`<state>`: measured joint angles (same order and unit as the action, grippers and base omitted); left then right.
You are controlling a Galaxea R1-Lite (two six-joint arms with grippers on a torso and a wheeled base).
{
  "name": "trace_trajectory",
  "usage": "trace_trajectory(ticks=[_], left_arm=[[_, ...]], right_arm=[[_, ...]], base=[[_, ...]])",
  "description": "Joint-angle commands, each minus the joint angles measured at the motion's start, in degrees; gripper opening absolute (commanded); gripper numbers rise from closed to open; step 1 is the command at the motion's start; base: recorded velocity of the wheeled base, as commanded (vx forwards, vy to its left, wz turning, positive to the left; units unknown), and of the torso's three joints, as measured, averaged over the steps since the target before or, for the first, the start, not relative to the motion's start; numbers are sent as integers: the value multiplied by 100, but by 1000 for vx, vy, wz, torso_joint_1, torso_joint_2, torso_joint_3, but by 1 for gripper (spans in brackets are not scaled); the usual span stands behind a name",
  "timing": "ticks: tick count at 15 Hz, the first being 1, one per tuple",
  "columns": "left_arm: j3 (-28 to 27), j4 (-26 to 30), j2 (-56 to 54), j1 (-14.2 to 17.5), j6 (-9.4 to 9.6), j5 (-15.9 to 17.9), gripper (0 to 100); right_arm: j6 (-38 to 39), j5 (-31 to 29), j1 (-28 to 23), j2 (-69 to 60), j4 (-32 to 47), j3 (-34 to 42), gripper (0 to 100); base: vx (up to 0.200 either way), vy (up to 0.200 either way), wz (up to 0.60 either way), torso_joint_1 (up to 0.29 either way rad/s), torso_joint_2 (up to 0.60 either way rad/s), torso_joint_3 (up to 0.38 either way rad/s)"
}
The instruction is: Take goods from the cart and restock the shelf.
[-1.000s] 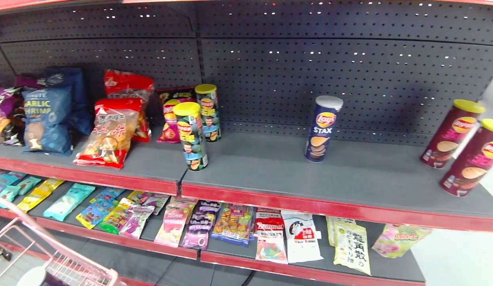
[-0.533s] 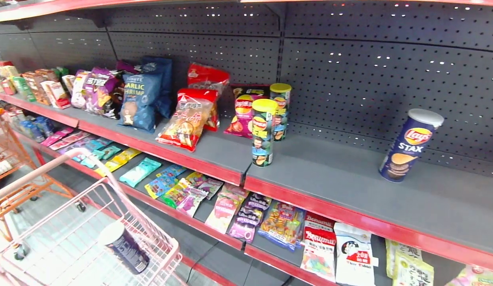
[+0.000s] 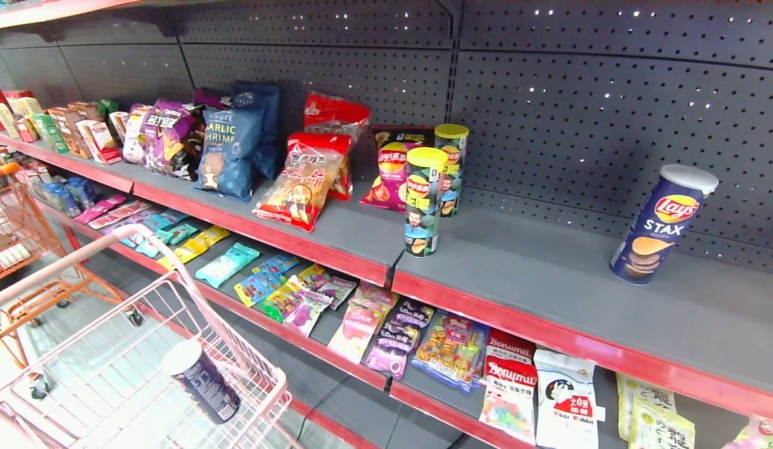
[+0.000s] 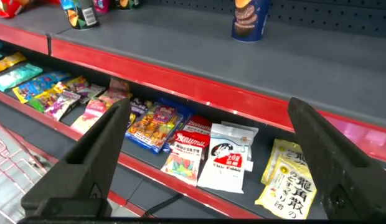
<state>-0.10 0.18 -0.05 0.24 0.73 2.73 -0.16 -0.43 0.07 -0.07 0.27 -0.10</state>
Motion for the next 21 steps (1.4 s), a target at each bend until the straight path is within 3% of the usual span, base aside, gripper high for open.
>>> trace_trajectory(ticks=[1,21], left_arm=[[1,-1,5,2,-3,-1,100],[-8,-1,5,2,-3,8,100]], right_arm=[[-2,-1,1,7,0,1,100],[7,-1,1,7,0,1,100]], base=[[0,0,0,-149,344,178],[0,0,0,-154,378,220]])
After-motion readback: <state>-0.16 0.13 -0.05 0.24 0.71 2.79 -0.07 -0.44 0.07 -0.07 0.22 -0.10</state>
